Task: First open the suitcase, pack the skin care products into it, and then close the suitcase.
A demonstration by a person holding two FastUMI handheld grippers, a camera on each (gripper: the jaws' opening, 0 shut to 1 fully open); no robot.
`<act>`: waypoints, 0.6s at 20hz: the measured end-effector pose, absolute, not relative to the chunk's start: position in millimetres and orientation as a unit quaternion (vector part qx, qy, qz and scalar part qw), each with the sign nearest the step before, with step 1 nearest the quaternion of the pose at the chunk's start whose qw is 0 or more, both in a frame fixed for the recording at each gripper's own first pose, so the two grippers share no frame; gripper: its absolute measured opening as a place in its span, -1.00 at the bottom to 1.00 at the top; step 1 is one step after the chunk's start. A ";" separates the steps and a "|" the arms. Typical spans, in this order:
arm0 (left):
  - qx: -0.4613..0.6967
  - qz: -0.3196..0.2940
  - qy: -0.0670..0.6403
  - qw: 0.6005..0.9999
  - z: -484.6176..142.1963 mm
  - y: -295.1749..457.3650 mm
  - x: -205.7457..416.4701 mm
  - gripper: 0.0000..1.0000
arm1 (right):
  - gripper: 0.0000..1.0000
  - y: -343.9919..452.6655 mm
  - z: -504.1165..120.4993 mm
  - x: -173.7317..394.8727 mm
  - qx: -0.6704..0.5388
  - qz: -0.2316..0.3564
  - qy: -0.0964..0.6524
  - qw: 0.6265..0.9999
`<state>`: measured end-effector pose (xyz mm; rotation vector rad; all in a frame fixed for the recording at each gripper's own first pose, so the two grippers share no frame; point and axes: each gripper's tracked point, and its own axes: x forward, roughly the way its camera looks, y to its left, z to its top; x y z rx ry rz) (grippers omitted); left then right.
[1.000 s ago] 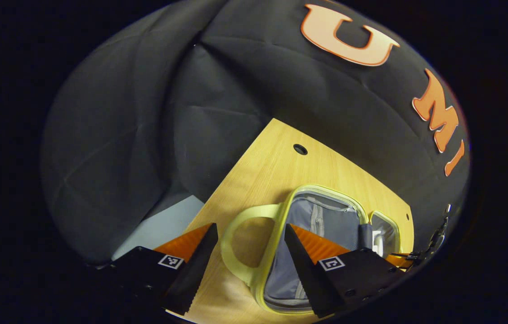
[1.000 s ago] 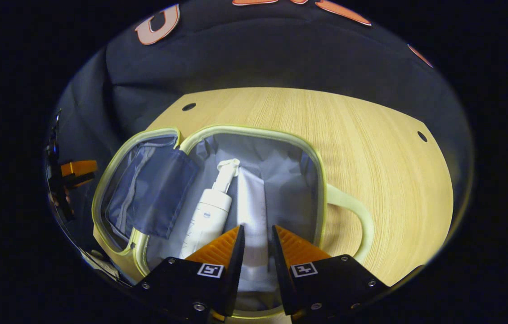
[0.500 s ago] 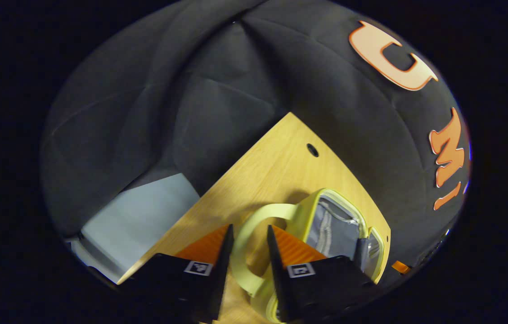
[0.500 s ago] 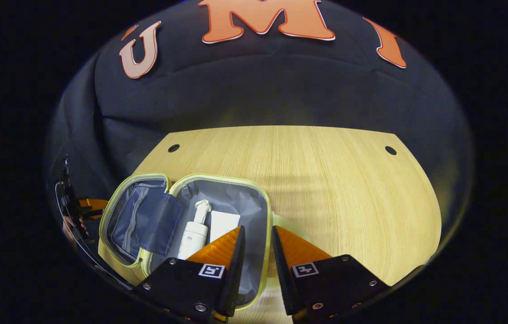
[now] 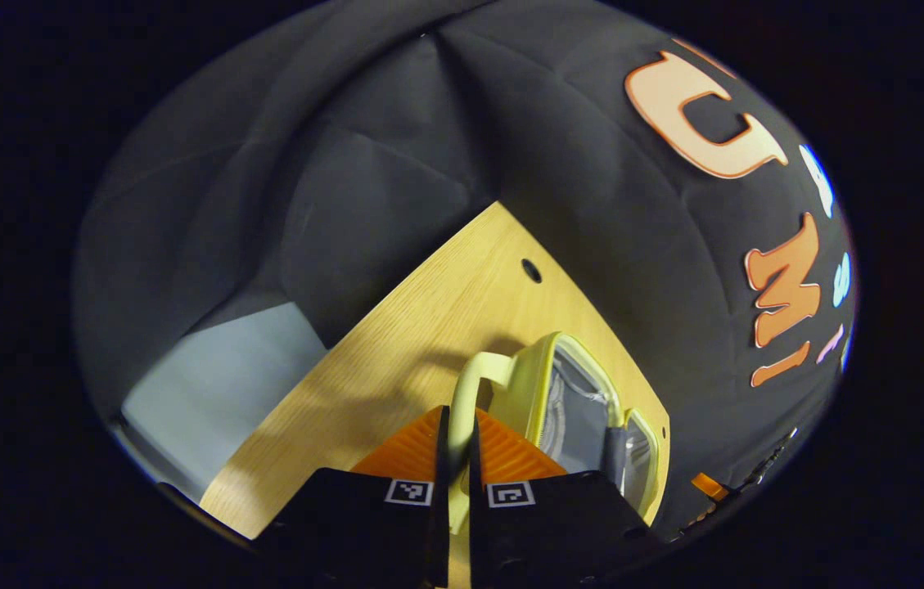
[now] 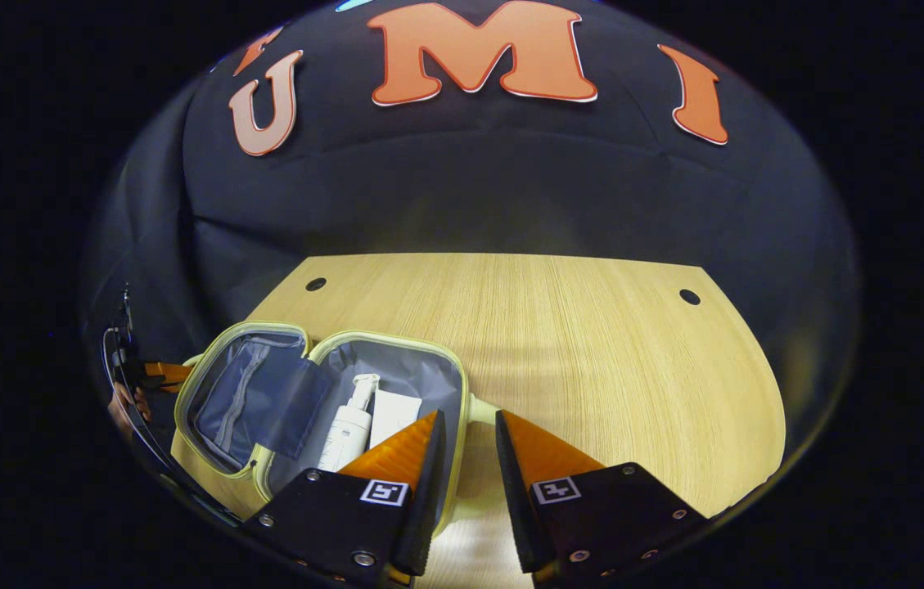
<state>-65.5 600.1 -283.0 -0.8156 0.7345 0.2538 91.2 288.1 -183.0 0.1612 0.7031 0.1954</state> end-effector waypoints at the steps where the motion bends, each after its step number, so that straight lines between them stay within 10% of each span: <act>1: -0.381 0.115 0.333 0.855 -265.2 598.7 -61.1 -0.80 | -0.33 284.8 -178.8 90.8 0.080 0.098 0.337 0.933; 12: -0.326 0.064 0.245 0.911 -117.3 526.8 -31.2 -0.81 | 0.44 247.4 -137.9 95.3 0.078 0.127 0.269 0.952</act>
